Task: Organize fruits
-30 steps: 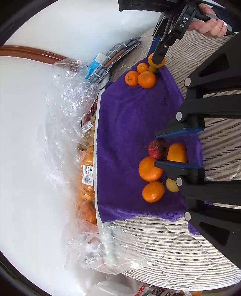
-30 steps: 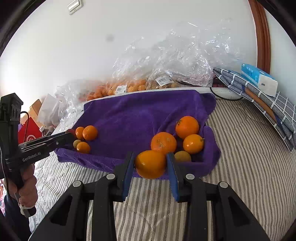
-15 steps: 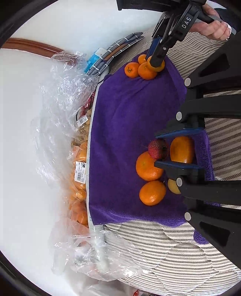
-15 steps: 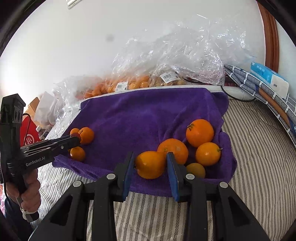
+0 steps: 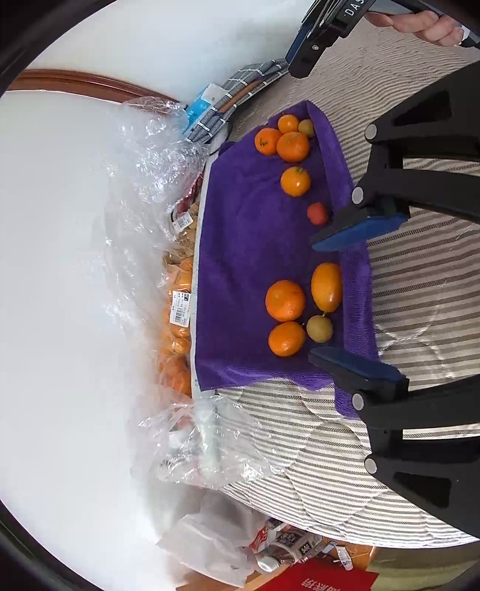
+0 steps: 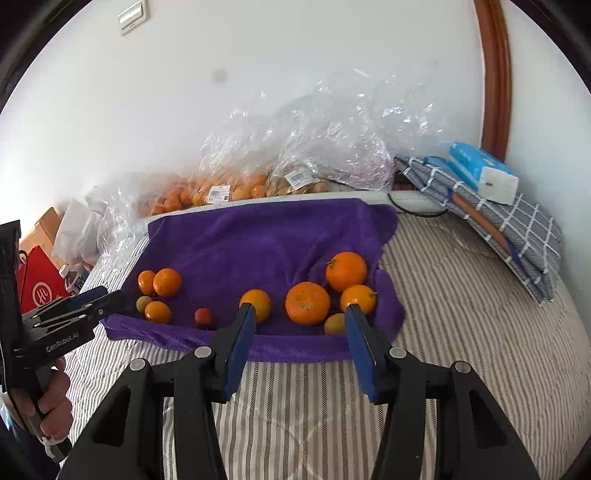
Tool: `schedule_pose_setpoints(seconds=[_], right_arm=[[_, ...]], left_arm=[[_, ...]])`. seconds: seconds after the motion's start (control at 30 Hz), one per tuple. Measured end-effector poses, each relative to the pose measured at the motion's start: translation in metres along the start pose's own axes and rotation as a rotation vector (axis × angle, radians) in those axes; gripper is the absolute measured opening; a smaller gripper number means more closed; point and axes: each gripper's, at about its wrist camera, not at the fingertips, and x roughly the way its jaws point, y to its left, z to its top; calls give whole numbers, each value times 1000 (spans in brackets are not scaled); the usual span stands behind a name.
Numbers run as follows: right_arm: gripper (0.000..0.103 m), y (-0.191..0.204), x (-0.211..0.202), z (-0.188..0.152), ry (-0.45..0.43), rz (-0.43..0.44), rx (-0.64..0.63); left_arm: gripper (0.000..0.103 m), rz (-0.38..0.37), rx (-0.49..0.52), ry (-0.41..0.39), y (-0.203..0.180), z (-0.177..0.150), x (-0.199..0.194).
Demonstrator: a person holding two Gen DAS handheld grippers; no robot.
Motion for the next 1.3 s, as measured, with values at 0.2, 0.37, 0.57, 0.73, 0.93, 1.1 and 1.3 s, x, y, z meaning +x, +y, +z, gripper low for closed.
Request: schedule_pose_setpoints(seconds=[0.2,0.37,0.57,0.73,0.93,1.1,1.3], right_arm=[[51,3,-59,-15,-28,-99,-24],[87,0,-103,-33,-95,-122,-19],[97,1,-137,-49,-108,-119,-10],[97,0,-154,-57,-105,-136,-2],[97,1,-165,-62,-114,-141,-4],[97,1,-168,-62,-122,-143,-5],[97,-3,-168,-63,-119,-149,11]], left_arm=[[74,34,-16,-27,-17,-17,-55],[83,38,-10,-42,-29,-33,-92],[85,71,16,-79,-43,-50,-122],[85,52,-5,-94,-45,-58,-141],[86,59,5,-96,-50,-61,-147],[86,86,22,-112,-55,-62,-151],[86,86,21,-117,-59,-61,-153]])
